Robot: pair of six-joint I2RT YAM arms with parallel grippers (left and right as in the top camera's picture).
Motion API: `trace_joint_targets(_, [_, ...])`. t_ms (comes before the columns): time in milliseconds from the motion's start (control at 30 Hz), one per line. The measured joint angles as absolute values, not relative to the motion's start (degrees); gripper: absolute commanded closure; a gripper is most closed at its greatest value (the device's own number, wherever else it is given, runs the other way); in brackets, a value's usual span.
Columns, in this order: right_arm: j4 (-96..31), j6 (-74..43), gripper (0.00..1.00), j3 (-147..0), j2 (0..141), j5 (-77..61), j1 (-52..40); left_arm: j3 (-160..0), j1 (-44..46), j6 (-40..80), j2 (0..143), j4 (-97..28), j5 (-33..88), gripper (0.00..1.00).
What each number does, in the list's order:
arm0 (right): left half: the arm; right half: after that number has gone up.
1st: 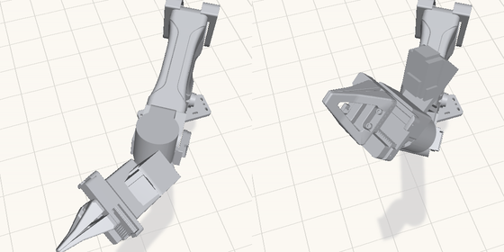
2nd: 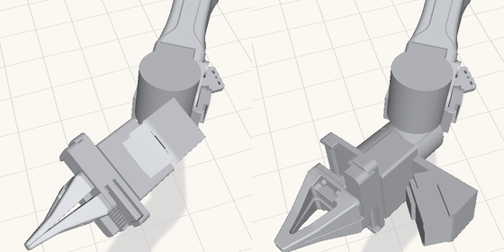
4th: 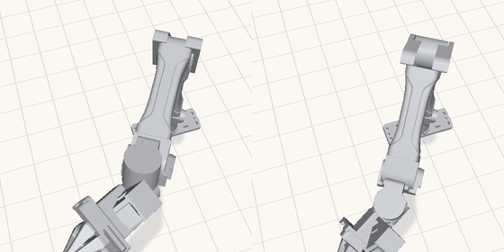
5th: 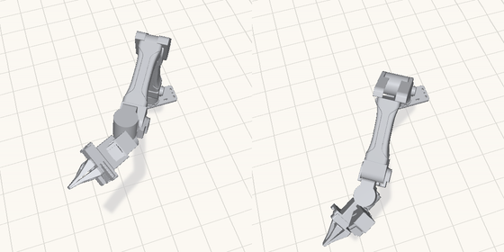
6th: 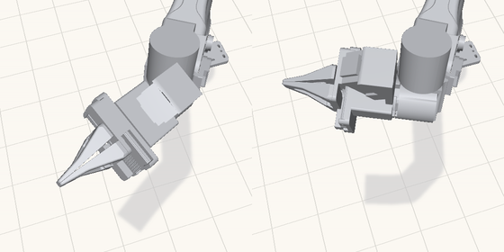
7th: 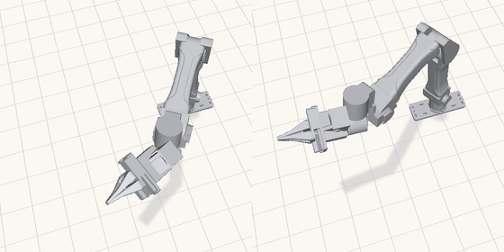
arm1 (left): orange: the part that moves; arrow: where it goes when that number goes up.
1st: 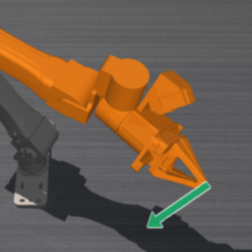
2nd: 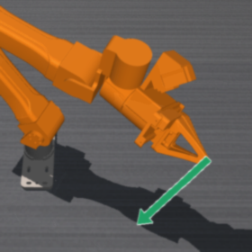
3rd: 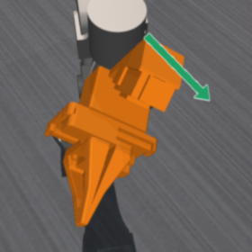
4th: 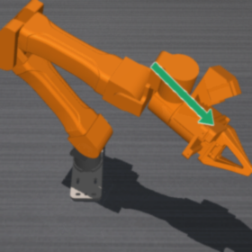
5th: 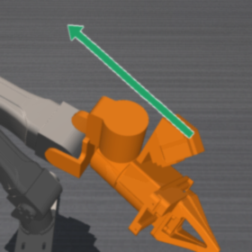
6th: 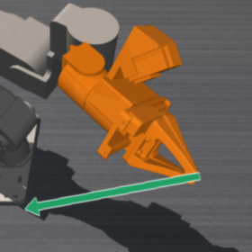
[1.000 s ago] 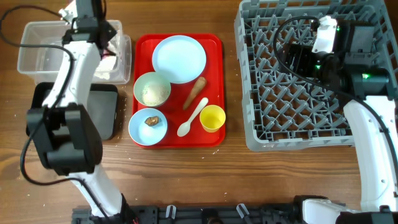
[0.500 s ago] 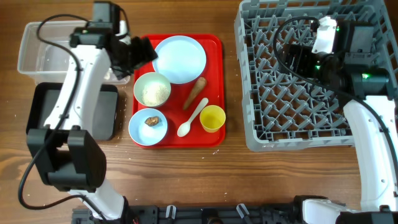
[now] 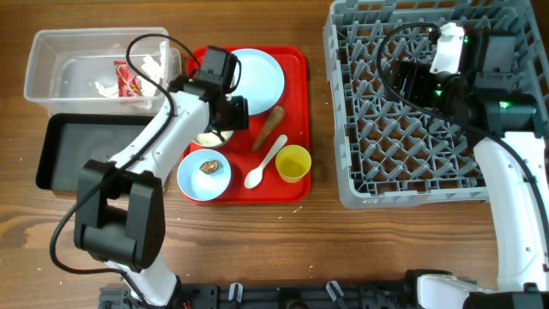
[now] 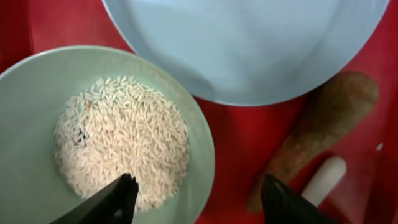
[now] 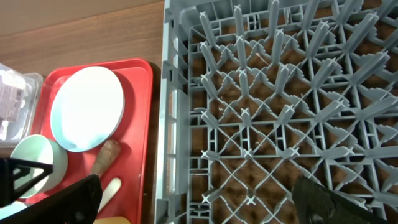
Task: Sort waste into correct bins and load items into the dishwasher rack
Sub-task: 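Grasp the rim of the rice bowl with the left gripper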
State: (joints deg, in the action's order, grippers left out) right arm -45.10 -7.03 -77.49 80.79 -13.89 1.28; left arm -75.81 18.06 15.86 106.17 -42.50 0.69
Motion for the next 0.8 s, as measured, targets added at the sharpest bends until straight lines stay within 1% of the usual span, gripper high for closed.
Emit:
trace_joint_targets(100, [-45.2,-7.2,0.0,-77.5,80.8,-13.9,1.3,-73.1,18.1,14.1,106.2,-39.4,0.4,0.52])
trace_joint_targets(300, [-45.3,-7.3,0.0,-77.5,80.8,-13.9,1.3,-70.2,18.1,13.1,106.3,-34.9,0.5,0.55])
trace_joint_targets(367, [-45.5,-7.3,0.0,-77.5,80.8,-13.9,1.3,-70.0,18.1,13.1,107.4,-34.8,0.9,0.69])
trace_joint_targets(467, [-45.5,-7.3,0.0,-77.5,80.8,-13.9,1.3,-69.7,18.2,12.8,108.8,-34.6,1.1,0.94])
trace_joint_targets(500, [-45.5,-7.3,0.0,-77.5,80.8,-13.9,1.3,-69.7,18.3,12.5,108.8,-34.4,1.1,0.96])
trace_joint_targets(633, [-45.5,-7.3,0.0,-77.5,80.8,-13.9,1.3,-70.0,18.4,12.1,108.3,-34.1,-0.2,0.96])
trace_joint_targets(733, [-45.5,-7.3,0.0,-77.5,80.8,-13.9,1.3,-72.8,18.4,12.1,108.3,-38.9,0.6,0.96])
trace_joint_targets(800, [-45.6,-7.3,0.0,-77.5,80.8,-13.9,1.3,-77.5,18.4,13.9,108.3,-45.7,2.5,0.96])
